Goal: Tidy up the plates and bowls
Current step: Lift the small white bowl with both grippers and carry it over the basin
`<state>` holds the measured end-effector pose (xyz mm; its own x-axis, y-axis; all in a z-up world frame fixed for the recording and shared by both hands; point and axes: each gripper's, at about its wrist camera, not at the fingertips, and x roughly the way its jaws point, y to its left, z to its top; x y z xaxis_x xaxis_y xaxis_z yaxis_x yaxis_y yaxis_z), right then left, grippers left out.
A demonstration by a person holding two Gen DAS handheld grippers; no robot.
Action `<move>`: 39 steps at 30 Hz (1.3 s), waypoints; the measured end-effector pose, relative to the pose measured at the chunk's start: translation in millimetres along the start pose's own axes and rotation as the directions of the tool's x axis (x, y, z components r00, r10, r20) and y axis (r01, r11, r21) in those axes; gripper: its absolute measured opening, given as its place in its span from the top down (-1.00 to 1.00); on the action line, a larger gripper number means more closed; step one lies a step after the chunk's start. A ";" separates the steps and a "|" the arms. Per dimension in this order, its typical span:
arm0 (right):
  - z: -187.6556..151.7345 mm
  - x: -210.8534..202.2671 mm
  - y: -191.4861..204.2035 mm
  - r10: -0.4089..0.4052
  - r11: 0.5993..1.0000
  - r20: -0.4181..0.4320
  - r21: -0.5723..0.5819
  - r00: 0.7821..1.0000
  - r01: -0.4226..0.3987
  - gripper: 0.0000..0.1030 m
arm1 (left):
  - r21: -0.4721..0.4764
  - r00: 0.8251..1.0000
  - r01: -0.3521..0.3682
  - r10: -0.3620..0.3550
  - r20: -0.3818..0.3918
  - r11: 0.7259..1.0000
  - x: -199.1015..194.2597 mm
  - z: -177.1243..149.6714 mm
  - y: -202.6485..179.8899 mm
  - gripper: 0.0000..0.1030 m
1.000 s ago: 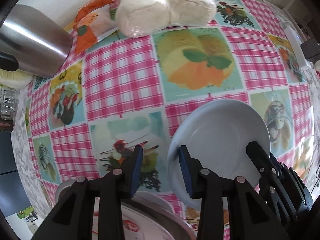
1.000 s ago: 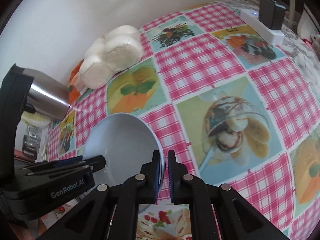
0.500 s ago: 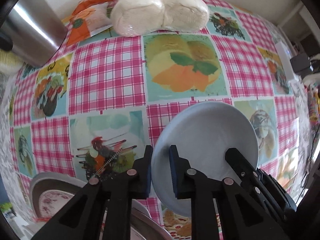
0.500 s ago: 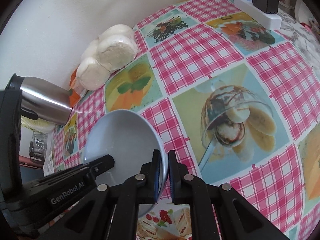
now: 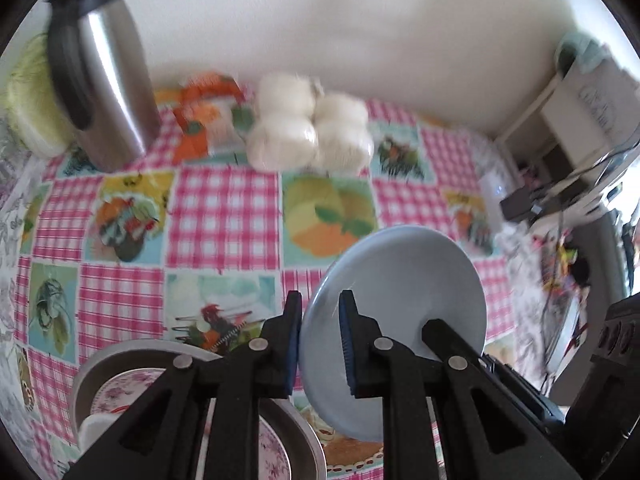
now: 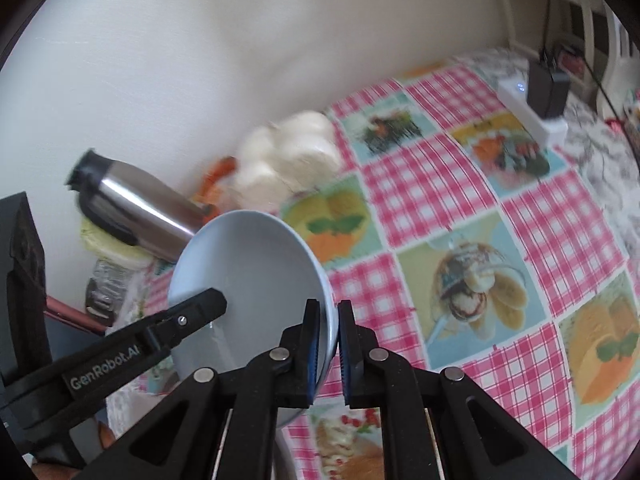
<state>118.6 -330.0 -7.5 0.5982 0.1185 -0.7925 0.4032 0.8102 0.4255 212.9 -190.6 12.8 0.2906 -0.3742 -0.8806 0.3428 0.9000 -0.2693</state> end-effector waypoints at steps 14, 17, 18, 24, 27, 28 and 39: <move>-31.8 -28.8 87.2 0.101 0.979 0.012 -0.179 0.995 -0.097 0.77 | -0.139 0.978 0.058 -0.028 0.206 0.989 -85.3 -38.4 85.1 0.64; -42.3 -35.8 105.7 0.114 0.970 0.018 -0.219 0.993 -0.107 0.77 | -0.168 0.970 0.069 -0.027 0.242 0.983 -101.8 -50.1 101.8 0.61; -46.1 -38.3 112.7 0.118 0.965 0.022 -0.237 0.993 -0.110 0.77 | -0.179 0.967 0.079 -0.033 0.251 0.981 -105.5 -52.6 106.4 0.60; -64.4 -41.0 138.8 0.134 0.944 0.012 -0.307 0.991 -0.124 0.77 | -0.236 0.958 0.101 -0.031 0.286 0.967 -123.0 -73.3 132.2 0.53; -73.7 -38.5 147.5 0.140 0.934 -0.010 -0.331 0.990 -0.135 0.77 | -0.260 0.953 0.117 -0.035 0.300 0.958 -128.7 -86.4 145.3 0.52; -76.9 -37.8 149.9 0.141 0.931 -0.018 -0.338 0.990 -0.139 0.77 | -0.267 0.953 0.122 -0.037 0.302 0.956 -129.0 -89.5 148.2 0.52; -101.3 -22.6 155.2 0.073 0.917 -0.069 -0.388 0.995 -0.094 0.77 | -0.305 0.959 0.148 -0.062 0.276 0.941 -118.6 -121.6 163.0 0.52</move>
<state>97.4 -148.8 32.2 0.5772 0.2163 -0.7874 0.0444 0.9545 0.2948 125.8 27.7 26.0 0.5038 -0.4763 -0.7206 0.0933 0.8594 -0.5027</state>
